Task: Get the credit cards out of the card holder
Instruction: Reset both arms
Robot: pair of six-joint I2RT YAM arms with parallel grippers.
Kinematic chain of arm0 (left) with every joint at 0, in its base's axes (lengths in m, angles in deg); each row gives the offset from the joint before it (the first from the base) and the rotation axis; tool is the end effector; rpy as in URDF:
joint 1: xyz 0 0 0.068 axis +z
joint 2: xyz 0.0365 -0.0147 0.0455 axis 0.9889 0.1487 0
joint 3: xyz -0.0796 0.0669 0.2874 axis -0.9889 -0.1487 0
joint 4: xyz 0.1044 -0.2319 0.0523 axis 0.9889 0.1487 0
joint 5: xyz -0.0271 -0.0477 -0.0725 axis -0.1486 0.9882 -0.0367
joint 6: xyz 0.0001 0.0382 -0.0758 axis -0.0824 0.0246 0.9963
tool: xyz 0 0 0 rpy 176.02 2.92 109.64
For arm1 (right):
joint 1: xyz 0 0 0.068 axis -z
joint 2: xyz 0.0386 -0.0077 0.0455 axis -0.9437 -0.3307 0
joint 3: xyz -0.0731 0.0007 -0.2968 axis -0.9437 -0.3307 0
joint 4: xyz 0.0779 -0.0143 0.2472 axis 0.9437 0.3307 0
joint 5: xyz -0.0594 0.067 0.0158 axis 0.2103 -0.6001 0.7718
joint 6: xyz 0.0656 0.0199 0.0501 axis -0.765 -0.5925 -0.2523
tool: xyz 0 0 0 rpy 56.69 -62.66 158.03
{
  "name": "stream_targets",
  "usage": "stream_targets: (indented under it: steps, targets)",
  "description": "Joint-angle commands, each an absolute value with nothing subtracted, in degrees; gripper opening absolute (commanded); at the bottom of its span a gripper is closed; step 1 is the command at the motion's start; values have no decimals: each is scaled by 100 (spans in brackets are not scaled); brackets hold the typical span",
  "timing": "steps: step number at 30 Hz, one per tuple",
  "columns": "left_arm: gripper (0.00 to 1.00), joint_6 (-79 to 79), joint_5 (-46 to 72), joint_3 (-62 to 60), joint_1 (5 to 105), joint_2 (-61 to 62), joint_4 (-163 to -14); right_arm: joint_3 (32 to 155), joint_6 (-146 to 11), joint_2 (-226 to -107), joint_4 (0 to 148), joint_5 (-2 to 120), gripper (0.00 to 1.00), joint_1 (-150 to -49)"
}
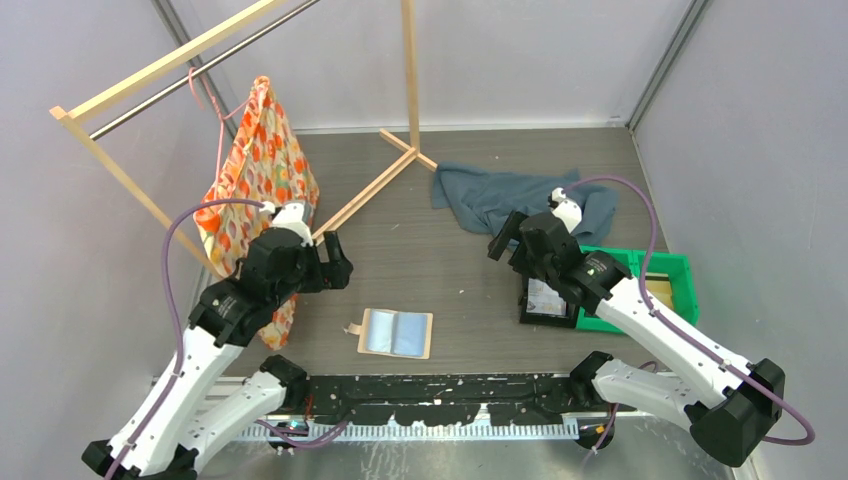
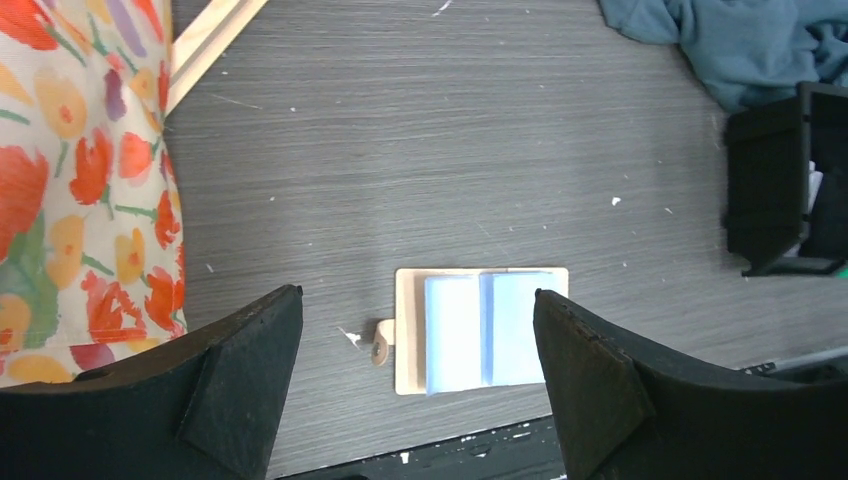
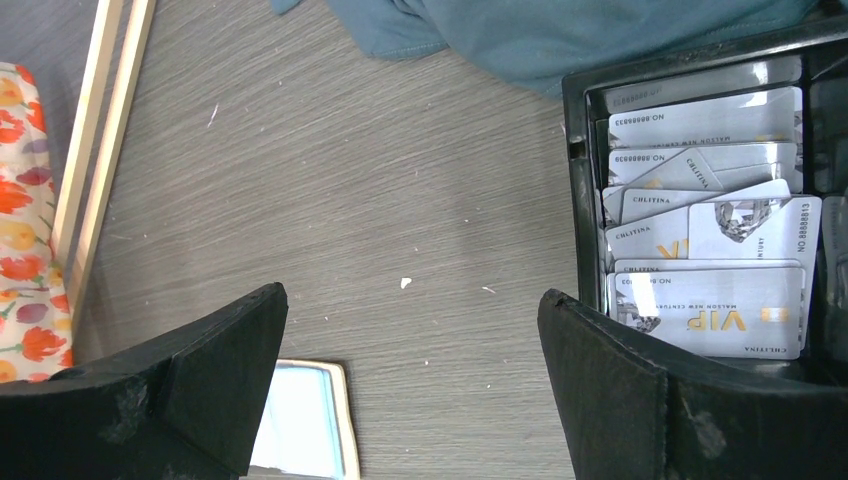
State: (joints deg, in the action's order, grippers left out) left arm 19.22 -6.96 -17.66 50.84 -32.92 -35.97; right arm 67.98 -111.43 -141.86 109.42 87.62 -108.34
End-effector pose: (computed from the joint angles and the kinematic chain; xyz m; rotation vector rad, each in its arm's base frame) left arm 0.1269 -0.0579 0.3393 -0.1060 2.2189 -0.3736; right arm 0.1826 0.1072 0.2956 0.4478 2.2441 0.3938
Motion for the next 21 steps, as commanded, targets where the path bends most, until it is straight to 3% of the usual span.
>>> stream_targets:
  steps: [1, 7, 15, 21]
  targets:
    - [87, 1752, -151, -1762, 5105, -3221, -3736, 6762, -11255, -14192, 10774, 8717, 100, -10808]
    - [87, 1957, -1087, -2045, 4581, -2716, -3749, 6790, -11211, -14118, 10940, 8790, 100, -10809]
    - [87, 2228, -1385, -1796, 3914, -1925, -3785, 6698, -11268, -13987, 11042, 9066, 100, -10810]
    - [89, 2290, -1575, -1823, 3909, -2103, -3955, 6793, -11356, -14052, 11251, 9244, 100, -10809]
